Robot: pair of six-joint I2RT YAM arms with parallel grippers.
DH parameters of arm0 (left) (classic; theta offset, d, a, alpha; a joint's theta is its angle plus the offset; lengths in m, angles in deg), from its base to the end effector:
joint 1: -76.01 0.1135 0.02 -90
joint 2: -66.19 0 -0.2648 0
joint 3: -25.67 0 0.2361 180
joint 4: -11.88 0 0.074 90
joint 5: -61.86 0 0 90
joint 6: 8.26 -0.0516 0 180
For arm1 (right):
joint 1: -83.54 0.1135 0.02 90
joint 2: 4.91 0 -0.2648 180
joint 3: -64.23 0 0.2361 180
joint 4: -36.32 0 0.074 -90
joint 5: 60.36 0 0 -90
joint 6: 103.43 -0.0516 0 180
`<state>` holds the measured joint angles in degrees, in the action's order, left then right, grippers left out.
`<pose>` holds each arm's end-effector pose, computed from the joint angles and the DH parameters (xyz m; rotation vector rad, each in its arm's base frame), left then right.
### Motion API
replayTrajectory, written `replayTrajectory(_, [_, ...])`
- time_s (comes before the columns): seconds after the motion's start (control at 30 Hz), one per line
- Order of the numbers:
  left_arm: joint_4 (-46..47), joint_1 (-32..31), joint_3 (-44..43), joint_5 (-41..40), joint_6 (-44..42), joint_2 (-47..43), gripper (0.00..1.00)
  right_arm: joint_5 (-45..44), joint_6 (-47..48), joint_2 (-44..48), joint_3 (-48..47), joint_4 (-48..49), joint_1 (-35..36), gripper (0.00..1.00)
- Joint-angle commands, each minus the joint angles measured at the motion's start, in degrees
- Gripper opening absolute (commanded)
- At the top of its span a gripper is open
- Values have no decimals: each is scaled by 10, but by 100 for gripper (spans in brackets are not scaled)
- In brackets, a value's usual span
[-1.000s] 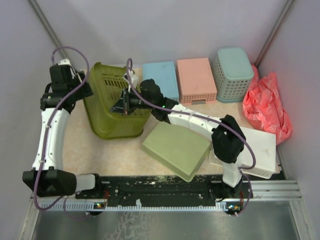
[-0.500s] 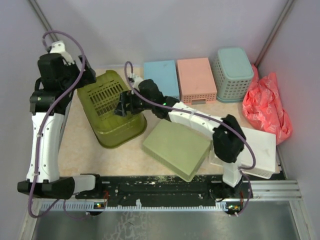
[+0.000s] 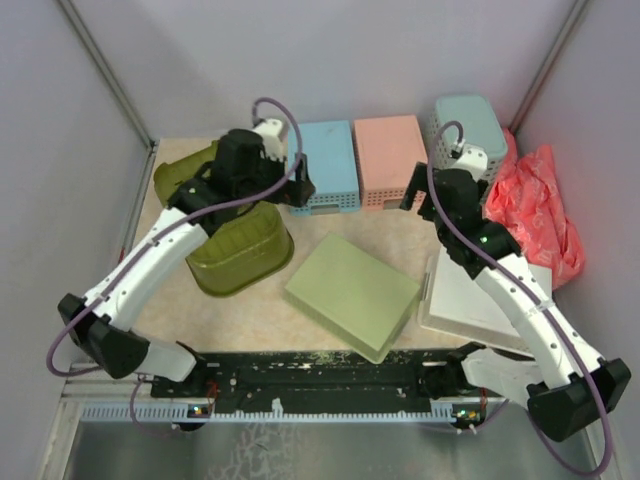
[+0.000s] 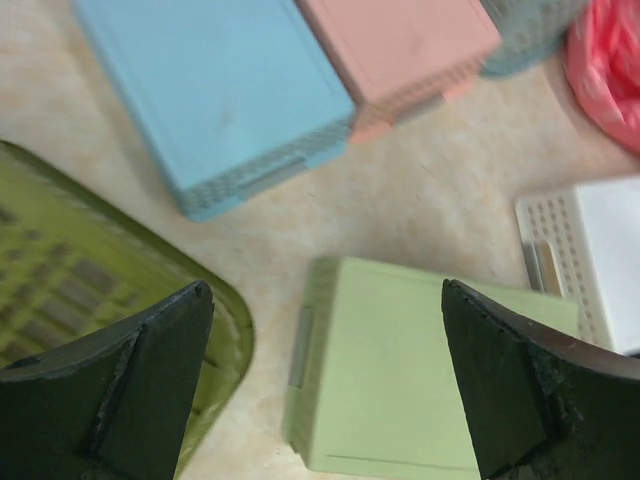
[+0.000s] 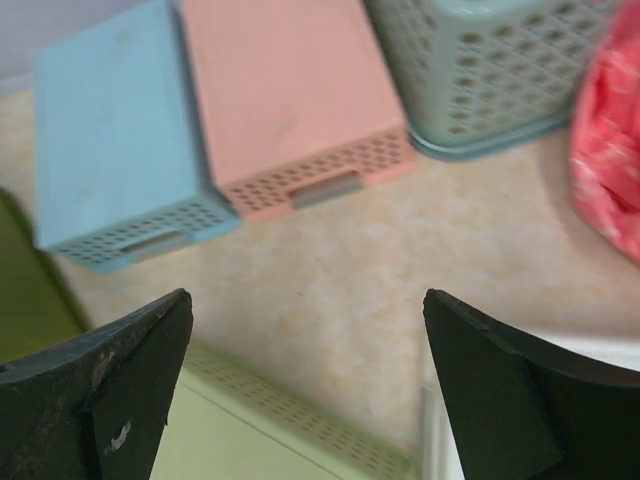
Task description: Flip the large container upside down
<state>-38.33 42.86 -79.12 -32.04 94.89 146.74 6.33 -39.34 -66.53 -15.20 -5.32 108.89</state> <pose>0.2570 -0.1636 0.4167 0.3131 2.0271 -0.4399 0.2166 0.0800 0.3696 0.2699 1.9368 0.1858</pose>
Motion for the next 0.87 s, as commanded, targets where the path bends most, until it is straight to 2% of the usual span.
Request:
replayTrajectory(0.0, [92, -44, 56, 60, 11, 10, 100, -166, 15, 33, 15, -101, 5, 98])
replayTrajectory(0.17, [133, -48, 116, 67, 22, -5, 100, -176, 19, 45, 16, -83, 5, 98])
replayTrajectory(0.43, [238, -48, 220, 92, 16, -95, 100, -180, 32, 32, 13, -37, 5, 98])
replayTrajectory(0.53, [246, -48, 233, 111, 19, -108, 100, -188, 37, 27, 7, -33, 5, 98])
replayTrajectory(0.83, [257, -47, 271, 49, 26, -144, 100, -178, 21, 28, 3, -27, 5, 98])
